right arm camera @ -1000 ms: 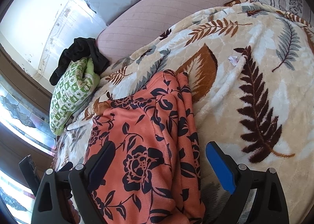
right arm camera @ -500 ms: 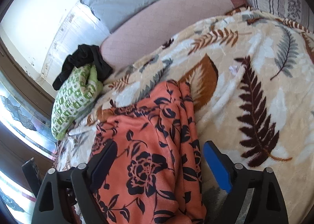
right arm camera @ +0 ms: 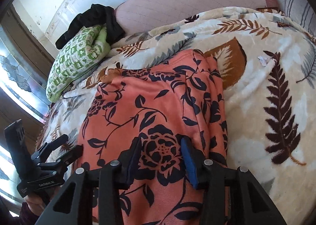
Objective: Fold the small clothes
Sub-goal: 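Grasp the garment side with the right gripper and fold it inward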
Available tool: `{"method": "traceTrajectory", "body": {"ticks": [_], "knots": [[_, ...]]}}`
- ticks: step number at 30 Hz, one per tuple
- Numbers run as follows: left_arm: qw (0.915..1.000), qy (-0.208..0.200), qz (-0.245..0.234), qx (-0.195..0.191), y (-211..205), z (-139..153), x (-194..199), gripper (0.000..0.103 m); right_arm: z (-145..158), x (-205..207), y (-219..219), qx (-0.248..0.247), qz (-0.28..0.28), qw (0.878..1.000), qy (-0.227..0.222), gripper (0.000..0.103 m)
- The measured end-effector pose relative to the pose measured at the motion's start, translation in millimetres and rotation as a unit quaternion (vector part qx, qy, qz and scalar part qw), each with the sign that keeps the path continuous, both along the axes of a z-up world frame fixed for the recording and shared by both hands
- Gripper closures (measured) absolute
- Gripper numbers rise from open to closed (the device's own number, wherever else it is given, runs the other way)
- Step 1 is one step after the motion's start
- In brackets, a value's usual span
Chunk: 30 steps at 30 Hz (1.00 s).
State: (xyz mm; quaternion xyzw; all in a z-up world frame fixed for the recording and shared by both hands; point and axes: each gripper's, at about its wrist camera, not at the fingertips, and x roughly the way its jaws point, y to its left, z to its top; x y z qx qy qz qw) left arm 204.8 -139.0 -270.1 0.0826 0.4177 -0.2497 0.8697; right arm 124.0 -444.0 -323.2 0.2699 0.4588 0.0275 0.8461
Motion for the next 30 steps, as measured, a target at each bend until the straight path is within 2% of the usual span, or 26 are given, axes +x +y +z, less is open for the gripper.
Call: {"method": "traceTrajectory", "body": {"ticks": [1,3,6,8,11,13,16,19,23,28,30], "knots": [[1.0000,0.001,0.001,-0.010,2,2,0,0.000,2,-2,-3,0.010,-0.003,1.000,-0.008,0.053],[0.9991,0.014,-0.003,-0.039,6,6,3,0.000,7,-5,-9,0.017,-0.014,1.000,-0.020,0.041],[0.9933,0.063,-0.020,-0.095,13,5,11,0.000,12,-12,-25,0.031,-0.040,0.998,-0.037,0.027],[0.9871,0.096,-0.027,-0.125,15,1,16,0.000,12,-15,-38,0.039,-0.066,0.996,-0.038,0.022],[0.9828,0.124,-0.036,-0.131,11,-7,19,0.000,2,-19,-62,0.088,-0.091,0.991,-0.031,0.022],[0.9771,0.151,-0.052,-0.140,7,-13,20,0.000,-12,-21,-75,0.130,-0.104,0.986,-0.024,0.022],[0.9659,0.193,-0.071,-0.157,2,-22,20,0.000,-34,-19,-86,0.173,-0.103,0.979,-0.001,0.022],[0.9611,0.214,-0.070,-0.160,-1,-31,22,0.000,-52,-18,-90,0.204,-0.102,0.974,0.007,0.022],[0.9576,0.221,-0.064,-0.174,-2,-34,25,0.000,-51,-14,-84,0.205,-0.082,0.975,-0.006,0.018],[0.9576,0.218,-0.065,-0.177,-7,-34,25,0.000,-50,-2,-62,0.177,-0.056,0.983,-0.007,0.017],[0.9553,0.221,-0.070,-0.183,-11,-34,23,0.004,-48,2,-53,0.166,-0.044,0.985,-0.006,0.018]]}}
